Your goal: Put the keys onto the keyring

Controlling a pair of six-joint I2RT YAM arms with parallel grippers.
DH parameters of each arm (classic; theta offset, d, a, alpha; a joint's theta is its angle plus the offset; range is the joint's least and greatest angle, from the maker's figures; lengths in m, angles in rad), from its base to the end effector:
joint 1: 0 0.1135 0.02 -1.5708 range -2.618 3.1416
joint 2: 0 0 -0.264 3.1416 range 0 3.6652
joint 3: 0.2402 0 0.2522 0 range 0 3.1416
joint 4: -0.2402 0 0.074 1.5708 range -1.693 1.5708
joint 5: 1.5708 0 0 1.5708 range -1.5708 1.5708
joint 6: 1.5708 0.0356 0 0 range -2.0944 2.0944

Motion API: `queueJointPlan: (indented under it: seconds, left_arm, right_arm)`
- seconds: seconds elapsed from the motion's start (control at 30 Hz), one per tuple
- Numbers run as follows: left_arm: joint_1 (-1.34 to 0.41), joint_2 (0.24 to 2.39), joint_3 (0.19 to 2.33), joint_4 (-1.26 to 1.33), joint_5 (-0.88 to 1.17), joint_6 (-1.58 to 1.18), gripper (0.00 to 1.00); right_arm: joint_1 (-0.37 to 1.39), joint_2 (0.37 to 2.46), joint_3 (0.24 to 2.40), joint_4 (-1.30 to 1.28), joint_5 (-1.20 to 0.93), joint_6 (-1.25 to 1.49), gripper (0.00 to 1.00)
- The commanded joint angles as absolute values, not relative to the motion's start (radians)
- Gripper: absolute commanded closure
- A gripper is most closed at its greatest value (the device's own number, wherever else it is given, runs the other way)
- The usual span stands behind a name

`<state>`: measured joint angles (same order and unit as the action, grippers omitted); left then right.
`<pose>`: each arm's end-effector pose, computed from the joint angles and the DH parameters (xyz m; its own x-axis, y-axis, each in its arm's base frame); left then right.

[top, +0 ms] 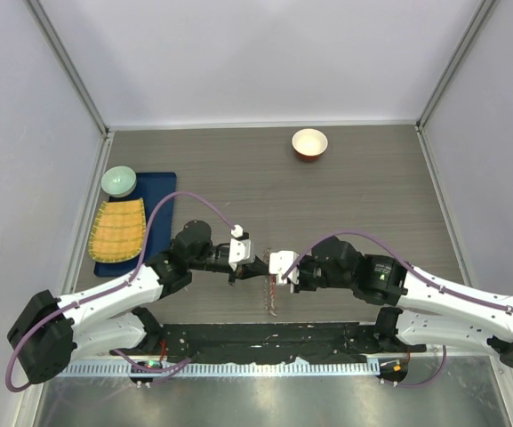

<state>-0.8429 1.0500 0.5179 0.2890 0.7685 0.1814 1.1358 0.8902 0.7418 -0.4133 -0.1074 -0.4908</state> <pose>0.1324 -0.1858 0.2459 0.0203 0.1722 -0.9849 0.9983 -0.0574 0.0105 0.0798 0.1808 0.2835 0.2450 -0.5847 -0.7734 -0.9347 0.0693 -0.3486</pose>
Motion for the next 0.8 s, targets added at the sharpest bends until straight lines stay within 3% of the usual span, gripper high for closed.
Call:
queueJointPlan:
  seconds: [0.0,0.77]
  left_arm:
    - [-0.848,1.045,0.565,0.416,0.807,0.161,1.0]
    - [-0.85,1.052,0.565,0.417,0.828,0.155,1.0]
  right_arm:
    - [1.147,0.894,0.75,-0.279,-0.11,-0.459,0.99]
    - [1.147,0.856,0.715,-0.149,-0.098,-0.405,0.99]
